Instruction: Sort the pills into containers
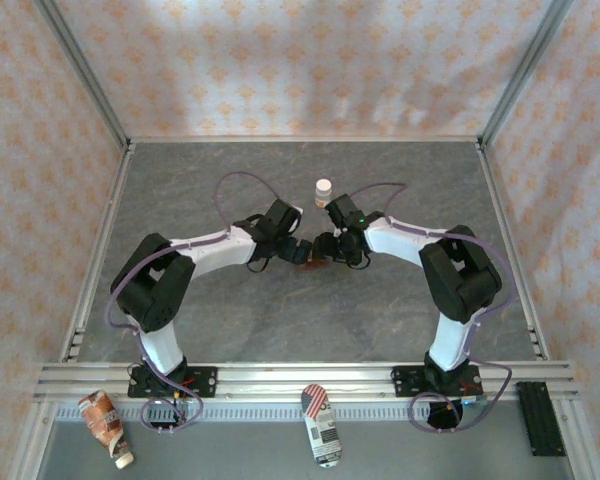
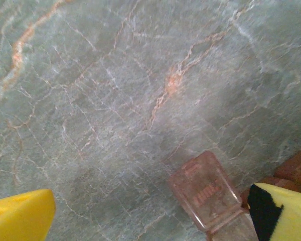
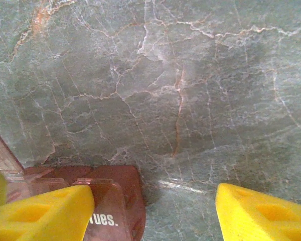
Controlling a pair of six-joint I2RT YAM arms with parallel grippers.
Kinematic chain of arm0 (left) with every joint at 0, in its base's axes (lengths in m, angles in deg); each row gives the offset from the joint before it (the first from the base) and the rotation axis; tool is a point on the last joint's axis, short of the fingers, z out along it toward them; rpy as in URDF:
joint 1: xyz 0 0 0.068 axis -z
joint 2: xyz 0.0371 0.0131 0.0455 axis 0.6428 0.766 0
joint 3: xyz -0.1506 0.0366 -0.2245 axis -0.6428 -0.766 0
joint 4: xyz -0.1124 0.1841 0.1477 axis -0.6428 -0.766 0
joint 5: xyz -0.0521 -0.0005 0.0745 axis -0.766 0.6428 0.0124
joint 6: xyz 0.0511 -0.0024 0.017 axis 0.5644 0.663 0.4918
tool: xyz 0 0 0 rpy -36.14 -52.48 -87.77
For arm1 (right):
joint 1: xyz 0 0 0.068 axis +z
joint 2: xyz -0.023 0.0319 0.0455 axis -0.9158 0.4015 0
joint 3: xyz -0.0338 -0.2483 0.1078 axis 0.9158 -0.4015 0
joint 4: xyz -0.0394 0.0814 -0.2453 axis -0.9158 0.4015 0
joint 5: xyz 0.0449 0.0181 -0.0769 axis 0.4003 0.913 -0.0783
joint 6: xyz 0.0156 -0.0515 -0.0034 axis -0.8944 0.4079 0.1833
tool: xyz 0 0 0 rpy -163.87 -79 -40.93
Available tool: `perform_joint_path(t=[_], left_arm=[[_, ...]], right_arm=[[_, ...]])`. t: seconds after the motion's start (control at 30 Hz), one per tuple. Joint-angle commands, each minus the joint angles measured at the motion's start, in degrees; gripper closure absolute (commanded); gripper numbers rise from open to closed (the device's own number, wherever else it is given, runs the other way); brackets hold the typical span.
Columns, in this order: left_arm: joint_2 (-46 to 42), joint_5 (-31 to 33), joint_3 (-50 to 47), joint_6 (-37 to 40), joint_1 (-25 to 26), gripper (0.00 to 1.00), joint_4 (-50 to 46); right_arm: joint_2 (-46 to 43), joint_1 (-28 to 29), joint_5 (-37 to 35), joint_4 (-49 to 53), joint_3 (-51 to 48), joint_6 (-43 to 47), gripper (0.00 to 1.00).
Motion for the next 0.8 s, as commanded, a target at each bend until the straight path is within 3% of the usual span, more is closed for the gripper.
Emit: perform_joint_path(t=[0.0,0.33,0.77], left_arm=[[-3.2,0.0,2.3,-1.2,-0.4,0.0,-0.3],[-7.3,0.4,0.9,-8.5,-0.3,0.0,6.4],[-15.0,3.0,-5.6,-12.4,1.4,0.0,5.7]], right_arm=[[3.1,0.3,-2.3,5.4,0.1,0.5,0.33],[2.9,0.3,-3.7,11.1,3.5,2.9,0.33],[-1.0,0.3,-7.6,15.0,6.1,3.7,0.32]])
